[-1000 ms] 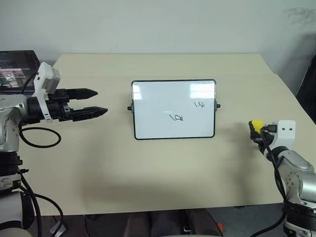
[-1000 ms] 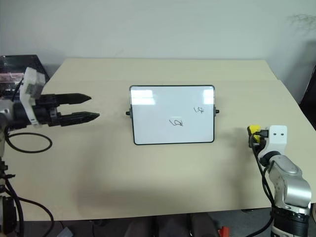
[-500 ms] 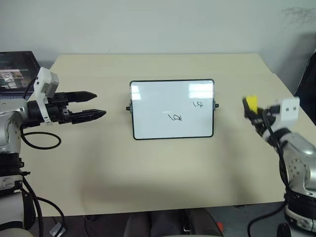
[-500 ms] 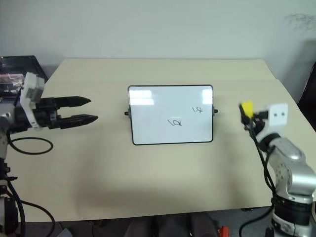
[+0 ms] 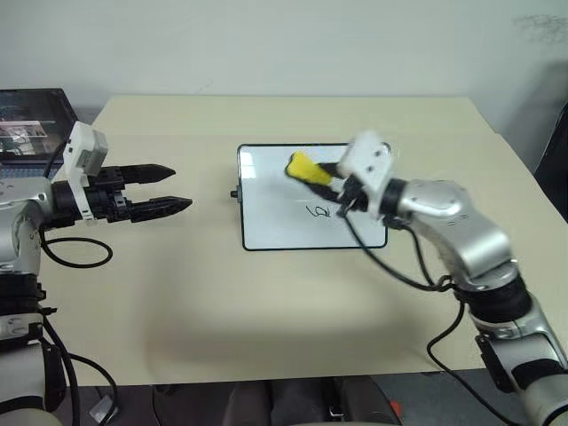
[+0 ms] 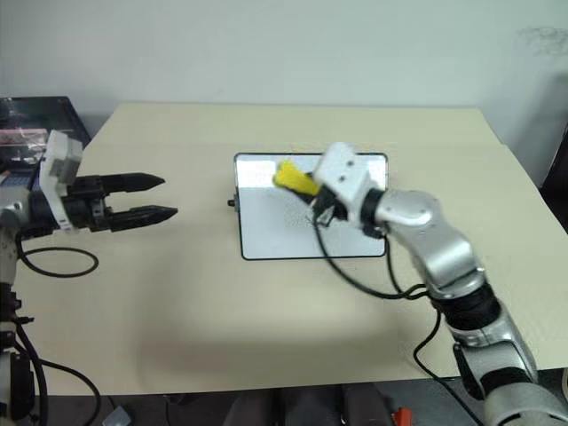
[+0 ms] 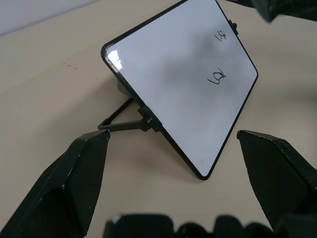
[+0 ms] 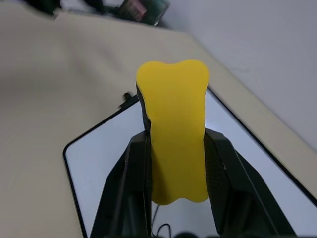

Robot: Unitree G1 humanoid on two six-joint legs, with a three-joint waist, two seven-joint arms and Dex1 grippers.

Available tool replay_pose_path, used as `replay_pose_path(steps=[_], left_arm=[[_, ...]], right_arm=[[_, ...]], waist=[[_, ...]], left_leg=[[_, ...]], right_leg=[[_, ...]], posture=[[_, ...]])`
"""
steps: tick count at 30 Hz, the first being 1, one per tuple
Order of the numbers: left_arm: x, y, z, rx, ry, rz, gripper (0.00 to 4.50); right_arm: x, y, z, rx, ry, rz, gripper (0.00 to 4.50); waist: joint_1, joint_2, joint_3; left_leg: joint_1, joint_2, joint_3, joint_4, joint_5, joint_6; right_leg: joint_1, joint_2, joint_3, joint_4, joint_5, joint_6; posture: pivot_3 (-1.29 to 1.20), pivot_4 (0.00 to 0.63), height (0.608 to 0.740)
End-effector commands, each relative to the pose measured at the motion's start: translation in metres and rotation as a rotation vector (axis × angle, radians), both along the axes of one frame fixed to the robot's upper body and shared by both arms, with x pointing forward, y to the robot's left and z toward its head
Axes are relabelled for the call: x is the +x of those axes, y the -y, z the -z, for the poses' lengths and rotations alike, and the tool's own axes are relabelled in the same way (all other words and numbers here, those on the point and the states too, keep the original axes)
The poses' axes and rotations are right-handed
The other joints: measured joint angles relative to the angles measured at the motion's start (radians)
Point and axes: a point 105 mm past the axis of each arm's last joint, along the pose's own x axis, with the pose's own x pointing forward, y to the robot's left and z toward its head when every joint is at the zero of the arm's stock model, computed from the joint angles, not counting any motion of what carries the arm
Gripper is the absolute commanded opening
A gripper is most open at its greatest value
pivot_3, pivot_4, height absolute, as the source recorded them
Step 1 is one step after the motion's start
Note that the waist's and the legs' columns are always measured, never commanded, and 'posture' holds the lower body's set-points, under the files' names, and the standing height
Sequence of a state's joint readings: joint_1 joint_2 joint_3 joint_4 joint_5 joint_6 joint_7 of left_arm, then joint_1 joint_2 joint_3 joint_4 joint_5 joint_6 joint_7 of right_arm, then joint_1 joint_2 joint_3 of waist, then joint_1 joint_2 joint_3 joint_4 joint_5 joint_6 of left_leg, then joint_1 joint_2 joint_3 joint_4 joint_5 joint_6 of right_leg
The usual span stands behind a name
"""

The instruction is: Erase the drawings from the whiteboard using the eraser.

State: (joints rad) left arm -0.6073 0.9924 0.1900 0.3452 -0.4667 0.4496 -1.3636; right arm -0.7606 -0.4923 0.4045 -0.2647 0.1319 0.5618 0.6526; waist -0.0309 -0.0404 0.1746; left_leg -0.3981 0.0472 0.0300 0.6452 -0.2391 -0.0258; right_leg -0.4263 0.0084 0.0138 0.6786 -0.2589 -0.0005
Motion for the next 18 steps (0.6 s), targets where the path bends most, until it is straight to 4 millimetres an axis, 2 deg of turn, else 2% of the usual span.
replay_pose_path(steps=[1, 4, 10, 18], left_arm=[[-0.004, 0.002, -0.014, 0.006, 0.061, 0.009, 4.5], [-0.005, 0.002, -0.013, 0.008, 0.059, 0.005, 4.5], [-0.007, 0.002, -0.013, 0.01, 0.056, -0.003, 4.5], [-0.006, 0.005, -0.013, 0.01, 0.053, -0.002, 4.5]], right_arm=[[0.011, 0.005, 0.016, -0.17, 0.09, 0.016, 1.09], [0.025, 0.013, 0.022, -0.21, 0.112, 0.06, 1.09], [0.051, 0.031, 0.016, -0.296, 0.216, 0.168, 1.09], [0.06, 0.035, 0.021, -0.359, 0.261, 0.19, 1.09]], waist=[[0.002, 0.0, 0.0], [0.003, -0.001, 0.0], [0.0, -0.001, 0.0], [-0.001, -0.001, 0.0]], left_leg=[[0.0, 0.0, 0.0, 0.0, 0.0, 0.0], [0.0, 0.0, 0.0, 0.001, 0.0, 0.0], [0.0, 0.0, 0.0, 0.001, 0.0, 0.0], [0.0, 0.0, 0.001, 0.0, 0.0, 0.0]], right_leg=[[0.0, -0.001, 0.0, 0.0, 0.0, 0.0], [0.0, -0.002, 0.0, 0.0, 0.0, 0.0], [0.0, -0.001, 0.0, 0.001, 0.0, 0.0], [-0.001, -0.001, 0.001, 0.001, 0.0, -0.001]], posture=[[0.0, 0.15, 0.74], [0.0, 0.15, 0.74], [0.0, 0.15, 0.74], [0.0, 0.15, 0.74]])
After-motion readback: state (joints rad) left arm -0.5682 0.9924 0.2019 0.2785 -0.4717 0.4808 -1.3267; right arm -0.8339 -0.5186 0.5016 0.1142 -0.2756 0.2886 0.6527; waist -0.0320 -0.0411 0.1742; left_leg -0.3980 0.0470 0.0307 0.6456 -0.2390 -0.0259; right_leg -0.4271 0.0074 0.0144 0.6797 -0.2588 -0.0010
